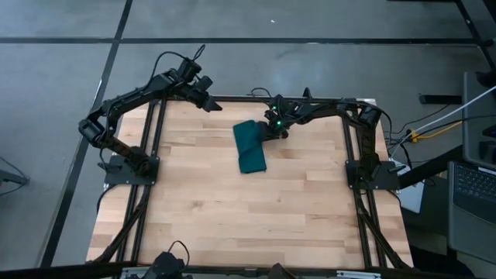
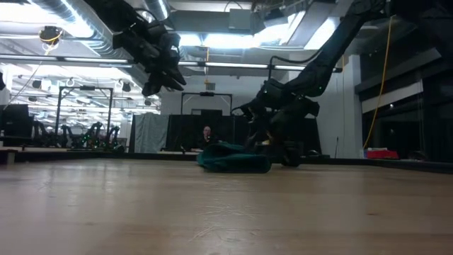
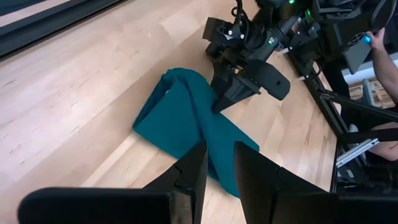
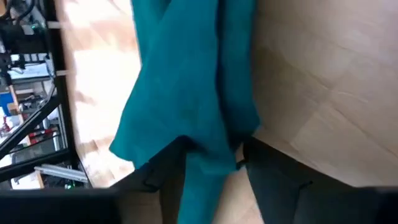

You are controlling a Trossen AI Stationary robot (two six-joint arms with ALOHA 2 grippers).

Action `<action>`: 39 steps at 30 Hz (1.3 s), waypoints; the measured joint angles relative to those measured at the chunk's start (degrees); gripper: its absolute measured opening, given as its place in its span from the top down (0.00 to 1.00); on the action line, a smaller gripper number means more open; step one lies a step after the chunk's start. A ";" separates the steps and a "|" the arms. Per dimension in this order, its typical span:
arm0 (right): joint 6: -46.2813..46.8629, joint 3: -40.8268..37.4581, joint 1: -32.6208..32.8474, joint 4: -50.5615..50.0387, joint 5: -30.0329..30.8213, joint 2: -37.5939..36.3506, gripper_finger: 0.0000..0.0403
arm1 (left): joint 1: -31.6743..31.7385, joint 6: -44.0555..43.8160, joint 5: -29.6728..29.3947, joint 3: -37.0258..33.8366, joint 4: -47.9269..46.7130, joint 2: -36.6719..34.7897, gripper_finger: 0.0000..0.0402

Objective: Fold microfiber towels
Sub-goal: Fold the dark green napkin

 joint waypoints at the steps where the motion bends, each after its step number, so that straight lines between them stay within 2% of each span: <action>1: 0.18 0.00 0.00 0.02 0.33 0.00 0.62 | 0.00 0.06 0.00 0.00 -0.17 0.00 0.81; 4: 0.53 0.02 -0.07 0.20 0.27 0.00 0.76 | 0.00 0.48 0.02 -0.04 -0.25 0.01 0.81; 7: 0.75 0.02 -0.07 0.29 -0.01 0.00 0.94 | 0.00 0.54 0.02 -0.04 -0.24 0.02 0.81; 8: 1.24 0.06 -0.07 0.37 -0.12 0.00 0.96 | 0.00 0.54 0.02 -0.04 -0.24 0.02 0.81; 15: 2.40 5.02 -0.07 -0.95 -2.87 -0.29 0.98 | 0.00 1.00 0.04 -0.04 -0.25 0.04 0.81; 21: -1.16 10.94 -0.40 -9.46 -2.99 -0.41 0.98 | 0.00 1.42 0.25 -0.07 -0.36 0.07 0.81; 25: -2.63 11.32 -1.27 -12.73 -3.15 -0.42 0.98 | 0.00 2.09 0.30 -0.07 -0.75 0.07 0.81; 31: -4.24 11.35 -1.98 -13.19 -6.48 -0.42 0.91 | 0.00 3.35 0.32 -0.07 -1.25 0.09 0.81; 34: -3.98 11.39 -2.14 -13.53 -6.17 -0.42 0.88 | 0.00 3.38 0.32 -0.07 -1.25 0.09 0.81; 39: -4.87 11.39 -2.25 -13.46 -6.21 -0.42 0.88 | 0.00 3.38 0.32 -0.07 -1.25 0.09 0.81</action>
